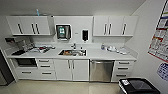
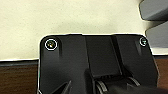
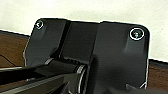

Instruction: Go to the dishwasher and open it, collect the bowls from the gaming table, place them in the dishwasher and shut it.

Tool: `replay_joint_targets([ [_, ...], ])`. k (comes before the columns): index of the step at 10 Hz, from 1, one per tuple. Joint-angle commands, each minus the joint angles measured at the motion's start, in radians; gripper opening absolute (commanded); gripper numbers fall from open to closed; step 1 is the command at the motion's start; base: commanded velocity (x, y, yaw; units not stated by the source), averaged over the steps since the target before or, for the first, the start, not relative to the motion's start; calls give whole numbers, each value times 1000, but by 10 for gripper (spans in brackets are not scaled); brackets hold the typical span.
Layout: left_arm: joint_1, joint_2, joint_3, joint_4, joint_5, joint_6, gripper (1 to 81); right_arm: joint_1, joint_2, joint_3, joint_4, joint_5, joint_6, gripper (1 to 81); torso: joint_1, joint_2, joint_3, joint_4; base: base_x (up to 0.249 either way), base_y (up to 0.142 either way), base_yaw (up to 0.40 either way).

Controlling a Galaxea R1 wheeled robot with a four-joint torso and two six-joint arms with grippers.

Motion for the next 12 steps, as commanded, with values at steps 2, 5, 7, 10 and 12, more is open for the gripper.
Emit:
replay_joint_targets([
  [2,-59,9,1,1,48,4,811,53,-5,3,-4,-48,-2,811,0,-1,0,0,146,0,0],
  [5,-59,9,1,1,49,4,811,53,-7,2,-3,-48,-1,811,0,-1,0,0,146,0,0],
  [7,-60,9,1,1,48,4,811,53,-7,0,-3,-48,-1,811,0,-1,0,0,146,0,0],
  [10,-59,7,1,1,48,4,811,56,-7,3,-3,-48,-2,811,0,-1,0,0,146,0,0],
  [12,-60,7,1,1,48,4,811,51,-7,2,-3,-42,1,811,0,-1,0,0,146,0,0],
])
